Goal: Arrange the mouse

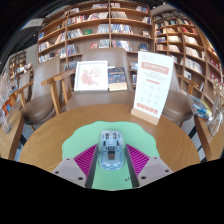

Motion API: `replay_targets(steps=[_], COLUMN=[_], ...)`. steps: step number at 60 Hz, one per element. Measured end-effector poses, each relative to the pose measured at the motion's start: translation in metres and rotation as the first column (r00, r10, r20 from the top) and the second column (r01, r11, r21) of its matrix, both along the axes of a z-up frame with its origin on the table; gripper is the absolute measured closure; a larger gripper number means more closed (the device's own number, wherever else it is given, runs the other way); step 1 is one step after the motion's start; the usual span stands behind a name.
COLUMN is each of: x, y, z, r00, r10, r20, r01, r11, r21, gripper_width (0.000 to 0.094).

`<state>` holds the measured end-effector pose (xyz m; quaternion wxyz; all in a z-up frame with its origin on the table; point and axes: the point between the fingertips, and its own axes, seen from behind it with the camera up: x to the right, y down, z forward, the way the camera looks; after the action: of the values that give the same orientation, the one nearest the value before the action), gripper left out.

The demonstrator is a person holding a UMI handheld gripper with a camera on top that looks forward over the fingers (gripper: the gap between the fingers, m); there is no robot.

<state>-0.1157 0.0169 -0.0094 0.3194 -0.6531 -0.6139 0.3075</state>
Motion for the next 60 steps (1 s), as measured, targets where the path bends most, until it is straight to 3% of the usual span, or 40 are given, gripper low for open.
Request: replay_targets(steps=[6,18,34,53,60], x=[0.007,0.060,0.204,0.303,0.319], y=[0.008,0.001,-0.002,-0.025,-0.026], z=[0.007,0.070,0.132,0.119,0.110], r00=[0.999,0.999,0.993,0.995,0.996], r10=[-0.035,-0.016,-0.012,-0.016,-0.009], r20=[0.023,-0.045,-0.117,-0.100,-0.084], r01=[0.034,0.016,0.026,0.023,0.016], r11=[0.999,1.000,0.992,0.997,0.996], r21=[0.029,0.012,0.121,0.067,0.087], gripper_width=[0.0179,0.0087,0.0086,0.0089,0.0085])
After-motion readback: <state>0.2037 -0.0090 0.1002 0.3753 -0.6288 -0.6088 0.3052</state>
